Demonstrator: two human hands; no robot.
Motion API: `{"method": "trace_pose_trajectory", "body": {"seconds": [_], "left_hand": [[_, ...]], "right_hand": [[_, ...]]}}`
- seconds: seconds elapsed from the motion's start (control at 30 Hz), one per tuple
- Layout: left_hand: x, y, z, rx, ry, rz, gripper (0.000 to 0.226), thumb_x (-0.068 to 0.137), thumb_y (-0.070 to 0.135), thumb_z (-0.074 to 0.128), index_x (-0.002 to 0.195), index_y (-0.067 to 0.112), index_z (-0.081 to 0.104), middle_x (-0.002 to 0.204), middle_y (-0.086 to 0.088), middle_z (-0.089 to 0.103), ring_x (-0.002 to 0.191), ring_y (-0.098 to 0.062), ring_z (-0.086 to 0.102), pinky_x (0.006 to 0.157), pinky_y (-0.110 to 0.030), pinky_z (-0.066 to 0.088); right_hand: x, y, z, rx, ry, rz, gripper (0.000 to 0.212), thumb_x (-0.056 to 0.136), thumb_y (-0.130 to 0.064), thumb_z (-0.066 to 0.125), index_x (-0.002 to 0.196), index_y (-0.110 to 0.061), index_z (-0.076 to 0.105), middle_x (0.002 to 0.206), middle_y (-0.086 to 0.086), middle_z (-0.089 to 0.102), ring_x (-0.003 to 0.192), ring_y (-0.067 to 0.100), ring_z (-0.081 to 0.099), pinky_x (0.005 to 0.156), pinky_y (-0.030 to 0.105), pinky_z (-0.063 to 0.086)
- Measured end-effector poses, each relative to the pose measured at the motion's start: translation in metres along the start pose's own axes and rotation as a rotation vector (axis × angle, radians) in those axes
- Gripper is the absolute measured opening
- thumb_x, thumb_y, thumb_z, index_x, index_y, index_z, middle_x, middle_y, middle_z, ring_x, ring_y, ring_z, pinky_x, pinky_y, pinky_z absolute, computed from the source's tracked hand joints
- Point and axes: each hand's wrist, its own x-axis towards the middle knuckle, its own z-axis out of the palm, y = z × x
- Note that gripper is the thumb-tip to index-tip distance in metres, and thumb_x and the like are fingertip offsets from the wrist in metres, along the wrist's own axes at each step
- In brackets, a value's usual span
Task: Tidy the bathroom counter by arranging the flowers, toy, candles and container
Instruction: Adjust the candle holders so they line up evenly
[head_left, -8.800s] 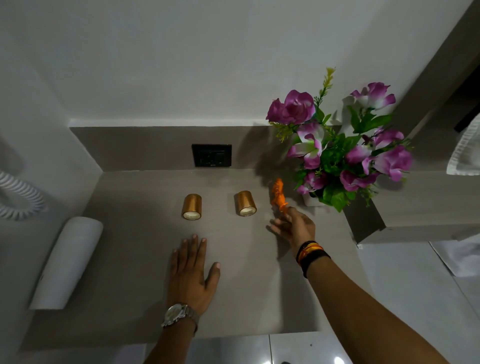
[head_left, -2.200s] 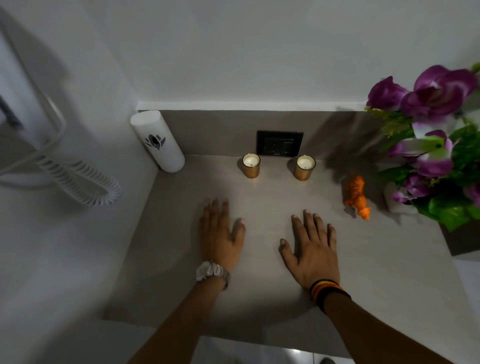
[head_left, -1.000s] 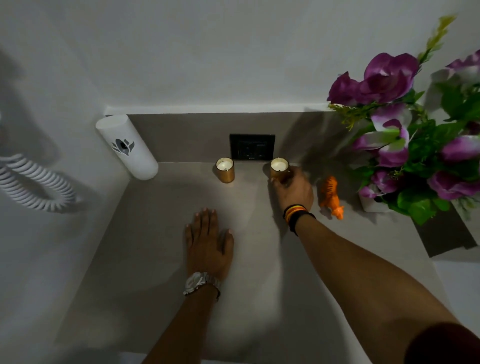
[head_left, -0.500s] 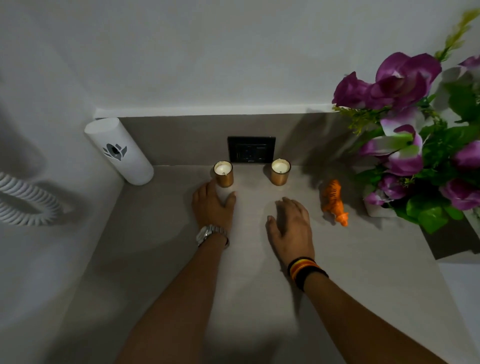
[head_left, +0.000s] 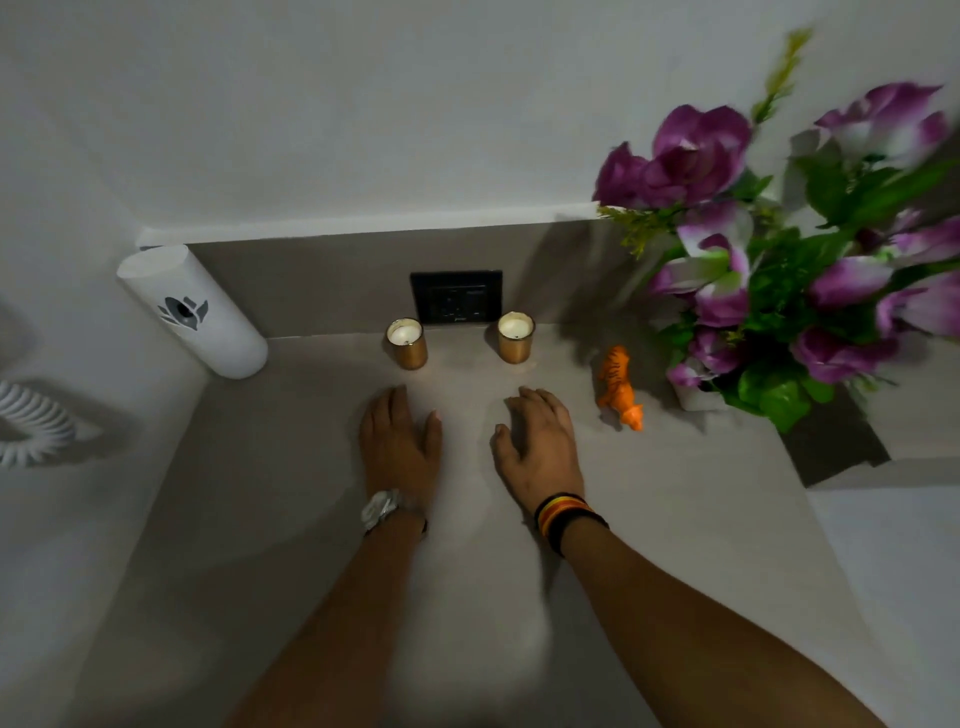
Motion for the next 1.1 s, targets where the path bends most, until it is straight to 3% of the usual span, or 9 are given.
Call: {"method": "trace_pose_trajectory", "body": {"seconds": [0.1,0.23,0.33,0.43,0.5,0.57,0.67,0.9,1.1], "left_hand": [[-0.059,0.001,-0.017,0.111,-0.102,0.128,0.069,0.097,0.050,0.038,0.149,0.006,0.048,0.155,-0.020,0.047,0.144,-0.040,0.039,0.121,-0.052,0.028],[-0.107,0.006,-0.029,0.253,-0.198,0.172,0.068,0.099,0.052,0.033,0.156,0.015,0.039,0.165,-0.013,0.034,0.153,-0.034,0.026,0.124,-0.051,0.019],[-0.117,0.009,-0.032,0.284,-0.226,0.167,0.069,0.099,0.053,0.030,0.157,0.017,0.038,0.165,-0.012,0.033,0.154,-0.033,0.024,0.123,-0.053,0.021],[-0.117,0.008,-0.031,0.270,-0.208,0.185,0.069,0.098,0.052,0.033,0.157,0.018,0.039,0.165,-0.011,0.034,0.153,-0.033,0.025,0.123,-0.052,0.019],[-0.117,0.007,-0.031,0.252,-0.195,0.179,0.068,0.097,0.052,0.033,0.156,0.018,0.040,0.165,-0.011,0.035,0.153,-0.033,0.026,0.123,-0.051,0.018],[-0.117,0.007,-0.030,0.242,-0.185,0.176,0.068,0.097,0.052,0.033,0.155,0.019,0.041,0.165,-0.010,0.035,0.153,-0.032,0.026,0.123,-0.050,0.018],[-0.117,0.008,-0.030,0.219,-0.173,0.171,0.068,0.096,0.053,0.034,0.155,0.019,0.043,0.164,-0.010,0.036,0.153,-0.032,0.027,0.123,-0.048,0.016],[-0.117,0.011,-0.033,0.186,-0.160,0.163,0.067,0.096,0.053,0.035,0.154,0.021,0.044,0.165,-0.008,0.035,0.154,-0.030,0.025,0.124,-0.049,0.017],[-0.113,0.008,-0.032,0.213,-0.170,0.162,0.066,0.096,0.051,0.036,0.152,0.018,0.048,0.162,-0.010,0.040,0.152,-0.032,0.030,0.122,-0.054,0.024]], "right_hand": [[-0.033,0.002,-0.025,0.142,0.067,0.034,0.027,0.095,-0.030,0.063,0.116,-0.015,0.072,0.129,0.005,0.068,0.125,0.023,0.057,0.109,0.036,0.045],[-0.089,0.025,-0.078,0.294,0.453,0.276,0.024,0.092,-0.047,0.063,0.084,-0.025,0.069,0.084,-0.003,0.070,0.079,0.018,0.067,0.075,0.046,0.057],[-0.082,0.053,-0.116,0.357,0.699,0.482,0.032,0.089,-0.043,0.073,0.105,-0.017,0.064,0.102,0.005,0.066,0.088,0.021,0.064,0.082,0.049,0.057],[-0.046,0.071,-0.141,0.361,0.643,0.469,0.063,0.079,-0.047,0.081,0.130,-0.025,0.052,0.133,0.010,0.058,0.119,0.030,0.059,0.101,0.046,0.053],[-0.022,0.083,-0.142,0.278,0.601,0.396,0.050,0.074,-0.050,0.084,0.110,-0.050,0.048,0.135,0.012,0.059,0.123,0.034,0.058,0.105,0.050,0.049],[-0.004,0.100,-0.138,0.227,0.586,0.410,0.044,0.071,-0.058,0.079,0.106,-0.042,0.056,0.132,0.012,0.061,0.120,0.037,0.059,0.103,0.053,0.050],[0.012,0.114,-0.134,0.226,0.597,0.434,0.072,0.069,-0.062,0.074,0.127,-0.020,0.065,0.134,0.010,0.063,0.129,0.033,0.053,0.110,0.048,0.045],[0.015,0.120,-0.136,0.270,0.612,0.435,0.088,0.065,-0.071,0.077,0.135,-0.021,0.058,0.132,0.003,0.063,0.122,0.025,0.059,0.105,0.042,0.051],[-0.033,0.062,-0.123,0.319,0.576,0.525,0.069,0.082,-0.056,0.076,0.130,-0.011,0.056,0.118,0.005,0.060,0.102,0.024,0.062,0.084,0.032,0.047]]}}
